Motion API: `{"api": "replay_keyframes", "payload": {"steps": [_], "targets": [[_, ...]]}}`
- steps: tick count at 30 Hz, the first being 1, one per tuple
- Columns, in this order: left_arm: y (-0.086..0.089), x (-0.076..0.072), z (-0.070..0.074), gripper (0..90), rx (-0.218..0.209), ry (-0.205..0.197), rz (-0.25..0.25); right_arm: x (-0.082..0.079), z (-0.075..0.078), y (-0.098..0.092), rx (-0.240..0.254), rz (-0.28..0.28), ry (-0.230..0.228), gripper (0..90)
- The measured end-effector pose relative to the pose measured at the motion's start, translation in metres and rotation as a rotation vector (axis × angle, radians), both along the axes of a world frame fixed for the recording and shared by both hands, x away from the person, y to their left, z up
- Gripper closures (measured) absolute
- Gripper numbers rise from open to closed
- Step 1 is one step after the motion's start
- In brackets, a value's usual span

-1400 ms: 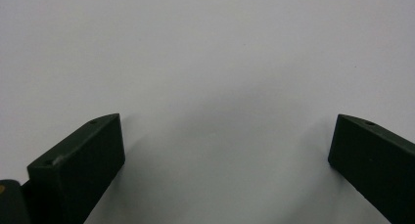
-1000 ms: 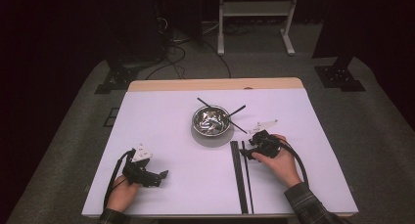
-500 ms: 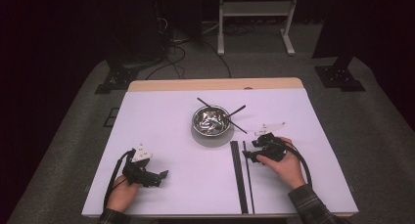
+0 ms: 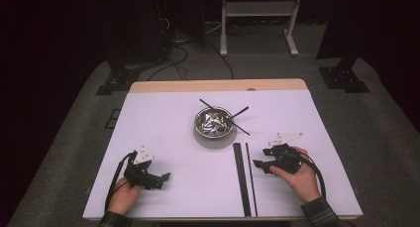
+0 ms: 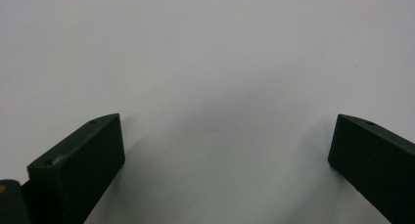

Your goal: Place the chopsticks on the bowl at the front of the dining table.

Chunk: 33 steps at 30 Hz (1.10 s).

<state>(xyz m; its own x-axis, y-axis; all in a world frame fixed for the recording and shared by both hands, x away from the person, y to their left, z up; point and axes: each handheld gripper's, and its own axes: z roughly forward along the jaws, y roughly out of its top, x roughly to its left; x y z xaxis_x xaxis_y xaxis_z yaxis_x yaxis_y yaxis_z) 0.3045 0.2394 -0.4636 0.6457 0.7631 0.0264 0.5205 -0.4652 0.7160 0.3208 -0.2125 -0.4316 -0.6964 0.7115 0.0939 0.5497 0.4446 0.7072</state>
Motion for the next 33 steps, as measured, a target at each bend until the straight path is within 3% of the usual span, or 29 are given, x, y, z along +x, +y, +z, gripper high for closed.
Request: {"api": "replay_keyframes", "payload": {"steps": [9, 33], "targets": [[0.000, 0.000, 0.000, 0.0, 0.000, 0.000, 0.000, -0.024, -0.003, -0.004, 0.006, 0.014, 0.004, 38.6], [0.000, 0.000, 0.000, 0.0, 0.000, 0.000, 0.000, -0.077, -0.016, 0.007, 0.013, 0.076, 0.022, 38.5]]}}
